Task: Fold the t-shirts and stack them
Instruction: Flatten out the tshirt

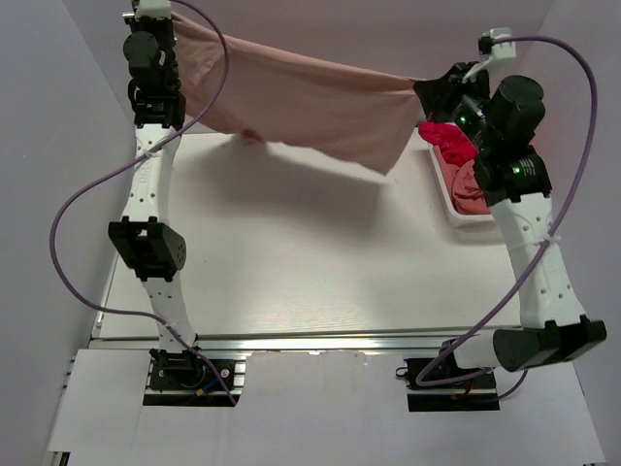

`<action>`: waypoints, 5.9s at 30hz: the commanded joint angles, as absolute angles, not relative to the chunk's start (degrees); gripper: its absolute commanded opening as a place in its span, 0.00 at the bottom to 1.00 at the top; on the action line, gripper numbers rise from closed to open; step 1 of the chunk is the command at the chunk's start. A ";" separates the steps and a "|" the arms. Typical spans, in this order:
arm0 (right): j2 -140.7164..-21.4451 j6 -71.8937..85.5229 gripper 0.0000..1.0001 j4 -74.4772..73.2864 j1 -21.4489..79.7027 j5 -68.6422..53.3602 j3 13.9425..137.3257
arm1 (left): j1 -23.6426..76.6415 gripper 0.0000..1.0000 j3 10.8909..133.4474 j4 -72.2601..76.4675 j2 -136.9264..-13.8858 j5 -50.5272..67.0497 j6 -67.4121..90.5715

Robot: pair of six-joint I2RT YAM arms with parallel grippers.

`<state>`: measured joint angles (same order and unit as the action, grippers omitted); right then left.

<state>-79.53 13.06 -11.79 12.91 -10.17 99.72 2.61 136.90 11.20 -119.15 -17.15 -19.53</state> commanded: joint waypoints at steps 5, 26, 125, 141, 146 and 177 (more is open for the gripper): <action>-74.89 9.49 0.00 -9.24 11.69 -1.67 84.84 | -3.69 0.00 112.58 -6.22 -98.66 -7.85 -8.09; -119.48 15.90 0.00 -19.77 1.67 -5.97 139.13 | -7.38 0.00 149.58 -12.11 -127.41 -16.85 -21.26; -47.45 28.66 0.74 5.00 8.44 1.74 40.08 | -15.64 0.98 60.48 -13.64 -67.84 14.15 -11.79; -77.58 28.57 0.73 10.10 9.40 -3.96 55.43 | -15.56 0.98 63.44 2.73 -87.60 19.51 -2.64; -93.22 22.86 0.73 1.60 9.40 -4.31 73.88 | -15.21 0.98 72.76 1.84 -98.60 23.38 0.08; -134.74 22.76 0.62 -15.30 8.35 -4.92 112.33 | -2.46 0.98 96.07 -1.67 -122.17 11.87 4.56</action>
<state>-137.10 22.33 -16.86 8.54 -4.75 112.27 -2.85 96.77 -1.06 -122.58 13.89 3.16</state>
